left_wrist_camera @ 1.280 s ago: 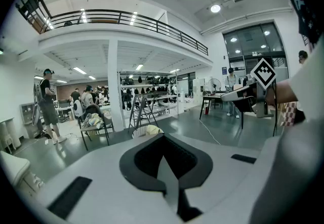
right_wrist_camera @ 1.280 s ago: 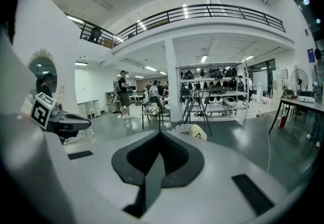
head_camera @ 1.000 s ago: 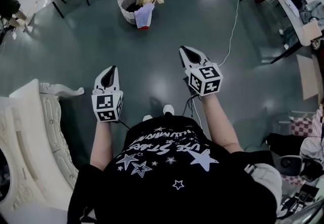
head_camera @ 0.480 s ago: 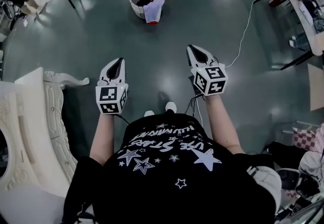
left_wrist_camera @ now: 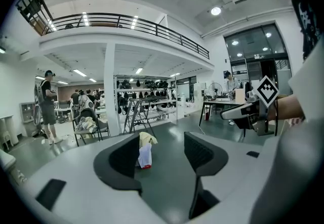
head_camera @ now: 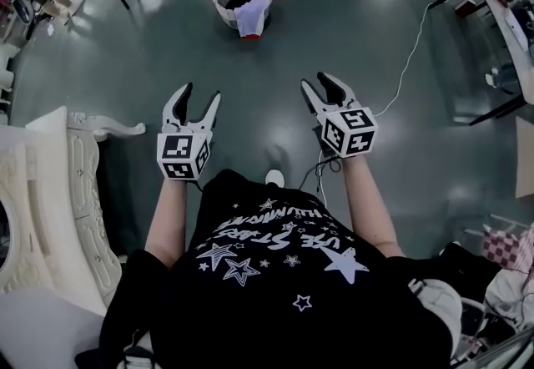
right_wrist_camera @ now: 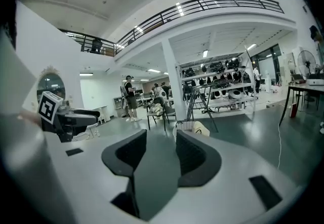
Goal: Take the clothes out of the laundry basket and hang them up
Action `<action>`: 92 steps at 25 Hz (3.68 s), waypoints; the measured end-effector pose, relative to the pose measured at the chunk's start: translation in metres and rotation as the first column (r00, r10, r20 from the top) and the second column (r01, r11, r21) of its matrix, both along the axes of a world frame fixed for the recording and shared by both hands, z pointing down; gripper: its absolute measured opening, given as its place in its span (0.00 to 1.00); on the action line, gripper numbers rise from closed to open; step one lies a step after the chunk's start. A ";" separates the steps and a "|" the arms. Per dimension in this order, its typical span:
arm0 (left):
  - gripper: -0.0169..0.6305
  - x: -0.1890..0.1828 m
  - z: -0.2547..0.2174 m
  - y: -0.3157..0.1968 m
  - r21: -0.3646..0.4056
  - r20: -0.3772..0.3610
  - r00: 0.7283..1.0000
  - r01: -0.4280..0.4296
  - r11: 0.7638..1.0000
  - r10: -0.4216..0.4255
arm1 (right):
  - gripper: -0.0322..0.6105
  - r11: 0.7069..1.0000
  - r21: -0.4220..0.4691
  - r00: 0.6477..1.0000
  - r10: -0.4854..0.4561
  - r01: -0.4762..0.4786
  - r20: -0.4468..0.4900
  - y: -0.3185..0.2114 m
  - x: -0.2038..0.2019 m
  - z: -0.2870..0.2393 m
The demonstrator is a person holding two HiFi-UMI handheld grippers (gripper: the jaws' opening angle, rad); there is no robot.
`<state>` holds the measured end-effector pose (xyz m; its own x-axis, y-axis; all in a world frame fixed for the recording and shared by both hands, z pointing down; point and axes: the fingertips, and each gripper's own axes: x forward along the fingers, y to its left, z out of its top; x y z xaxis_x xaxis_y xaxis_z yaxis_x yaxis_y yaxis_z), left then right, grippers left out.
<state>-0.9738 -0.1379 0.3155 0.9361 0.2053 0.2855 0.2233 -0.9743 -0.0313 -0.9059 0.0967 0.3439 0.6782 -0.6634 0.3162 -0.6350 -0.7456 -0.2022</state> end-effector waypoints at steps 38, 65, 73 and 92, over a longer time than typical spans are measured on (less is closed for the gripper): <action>0.55 0.297 0.143 -0.170 -0.084 0.284 0.959 0.012 0.996 0.012 | 0.46 0.972 -0.236 0.956 0.074 -0.005 0.284 -0.168 0.299 0.159; 0.55 0.395 0.374 -0.234 -0.027 0.478 0.861 0.212 0.977 -0.174 | 0.42 0.876 -0.474 0.922 0.105 0.092 0.373 -0.283 0.468 0.482; 0.55 0.422 0.457 -0.252 -0.057 0.491 0.838 0.304 0.951 -0.238 | 0.40 0.853 -0.510 0.895 0.139 0.109 0.424 -0.304 0.491 0.596; 0.55 0.404 0.571 -0.259 -0.104 0.566 0.789 0.355 0.929 -0.238 | 0.36 0.785 -0.614 0.835 0.388 -0.079 0.389 -0.309 0.534 0.743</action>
